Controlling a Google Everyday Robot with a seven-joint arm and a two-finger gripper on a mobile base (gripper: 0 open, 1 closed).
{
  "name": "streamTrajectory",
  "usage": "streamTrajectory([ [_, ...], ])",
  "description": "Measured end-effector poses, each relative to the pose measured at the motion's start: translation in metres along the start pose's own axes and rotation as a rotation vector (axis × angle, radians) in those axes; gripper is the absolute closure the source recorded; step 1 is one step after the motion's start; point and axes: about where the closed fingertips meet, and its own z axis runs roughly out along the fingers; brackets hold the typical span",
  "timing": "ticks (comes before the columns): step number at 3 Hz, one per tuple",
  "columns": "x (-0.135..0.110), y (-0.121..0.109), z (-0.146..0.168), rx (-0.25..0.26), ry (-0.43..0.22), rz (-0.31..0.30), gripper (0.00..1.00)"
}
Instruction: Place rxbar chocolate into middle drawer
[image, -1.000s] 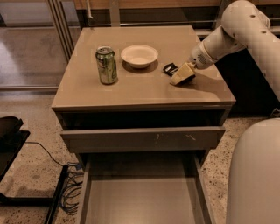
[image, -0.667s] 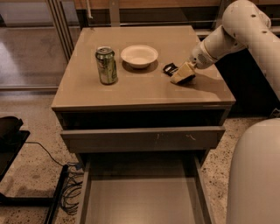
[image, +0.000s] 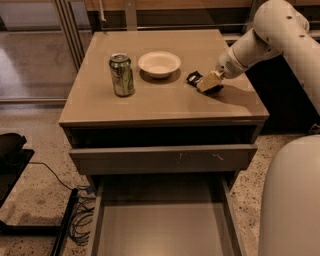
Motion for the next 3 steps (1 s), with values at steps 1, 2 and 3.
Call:
streamTrajectory([
  [1,0.000,0.000,0.000,0.000,0.000,0.000,1.00],
  [2,-0.003,0.000,-0.004,0.000,0.000,0.000,1.00],
  [3,0.011,0.013,-0.021,-0.003,0.000,-0.022,1.00],
])
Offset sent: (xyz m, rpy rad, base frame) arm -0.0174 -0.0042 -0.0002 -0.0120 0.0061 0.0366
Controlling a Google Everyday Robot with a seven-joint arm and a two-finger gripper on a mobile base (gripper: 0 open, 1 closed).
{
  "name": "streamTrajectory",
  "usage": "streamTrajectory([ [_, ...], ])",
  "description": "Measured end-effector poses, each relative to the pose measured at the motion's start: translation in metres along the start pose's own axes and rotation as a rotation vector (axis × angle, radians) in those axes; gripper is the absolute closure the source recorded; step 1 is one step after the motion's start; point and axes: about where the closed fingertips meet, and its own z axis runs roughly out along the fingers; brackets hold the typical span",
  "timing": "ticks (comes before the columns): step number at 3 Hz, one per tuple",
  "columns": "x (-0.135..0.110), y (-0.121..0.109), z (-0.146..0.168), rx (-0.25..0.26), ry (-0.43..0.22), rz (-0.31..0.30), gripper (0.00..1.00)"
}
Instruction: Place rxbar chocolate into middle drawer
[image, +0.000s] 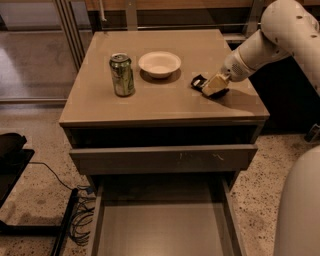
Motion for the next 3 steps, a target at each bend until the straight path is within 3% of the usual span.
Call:
streamTrajectory([
  [1,0.016,0.024,-0.034,0.027,-0.029,-0.036,1.00],
  [3,0.065,0.099,-0.078,0.049,-0.053,-0.087,1.00],
])
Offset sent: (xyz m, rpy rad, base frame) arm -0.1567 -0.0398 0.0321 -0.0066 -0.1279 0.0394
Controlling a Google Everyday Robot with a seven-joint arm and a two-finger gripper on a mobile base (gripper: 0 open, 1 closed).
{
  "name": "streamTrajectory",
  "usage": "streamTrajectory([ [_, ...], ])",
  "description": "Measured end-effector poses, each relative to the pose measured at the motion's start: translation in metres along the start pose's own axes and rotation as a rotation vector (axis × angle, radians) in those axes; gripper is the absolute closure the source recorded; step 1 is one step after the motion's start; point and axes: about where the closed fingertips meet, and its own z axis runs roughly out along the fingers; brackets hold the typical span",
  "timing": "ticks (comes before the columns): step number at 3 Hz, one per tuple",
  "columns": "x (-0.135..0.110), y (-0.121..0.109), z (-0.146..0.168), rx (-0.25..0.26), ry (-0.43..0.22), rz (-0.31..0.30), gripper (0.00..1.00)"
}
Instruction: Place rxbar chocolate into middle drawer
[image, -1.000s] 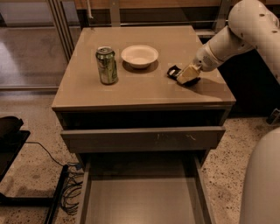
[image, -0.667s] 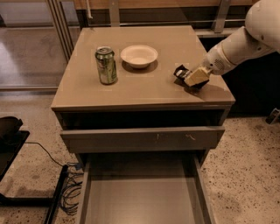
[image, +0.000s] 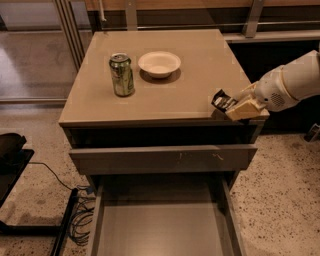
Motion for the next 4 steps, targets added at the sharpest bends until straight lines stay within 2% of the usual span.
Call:
streamTrajectory([
  [1,0.025,0.044,-0.019,-0.001,0.001,-0.021,1.00],
  [2,0.025,0.045,-0.019,-0.001,0.001,-0.021,1.00],
  [3,0.031,0.064,-0.003,-0.027,0.004,-0.059,1.00],
  [4,0.053,0.107,0.029,-0.096,-0.018,-0.102,1.00],
])
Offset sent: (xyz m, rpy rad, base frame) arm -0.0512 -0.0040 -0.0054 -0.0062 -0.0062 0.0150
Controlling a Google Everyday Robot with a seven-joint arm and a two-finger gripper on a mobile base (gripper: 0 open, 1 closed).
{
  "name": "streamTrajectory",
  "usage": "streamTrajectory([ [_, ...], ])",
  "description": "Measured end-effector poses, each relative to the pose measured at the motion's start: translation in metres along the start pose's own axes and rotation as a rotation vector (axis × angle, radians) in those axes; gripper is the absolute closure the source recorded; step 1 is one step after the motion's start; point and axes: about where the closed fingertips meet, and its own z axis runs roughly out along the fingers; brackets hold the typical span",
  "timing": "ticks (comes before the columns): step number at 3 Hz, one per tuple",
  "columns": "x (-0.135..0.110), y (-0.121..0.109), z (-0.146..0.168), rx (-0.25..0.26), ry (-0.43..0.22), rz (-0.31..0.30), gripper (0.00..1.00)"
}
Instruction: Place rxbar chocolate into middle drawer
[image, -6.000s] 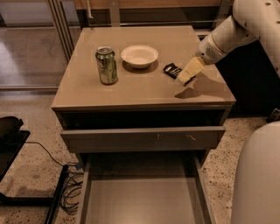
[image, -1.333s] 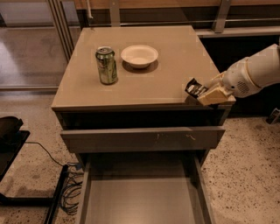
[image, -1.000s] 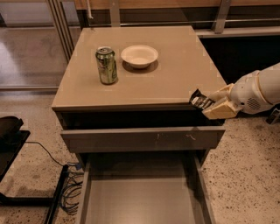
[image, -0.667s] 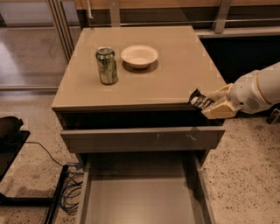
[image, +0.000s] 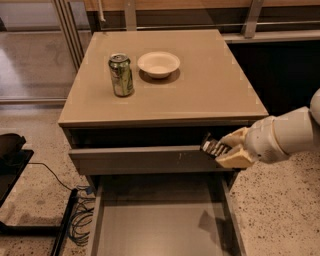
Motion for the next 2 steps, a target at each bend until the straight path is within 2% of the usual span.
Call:
streamTrajectory([
  [1,0.036,0.041,0.036,-0.036,0.004,-0.025,1.00],
  [2,0.071,0.057,0.067,-0.028,0.011,-0.042,1.00],
])
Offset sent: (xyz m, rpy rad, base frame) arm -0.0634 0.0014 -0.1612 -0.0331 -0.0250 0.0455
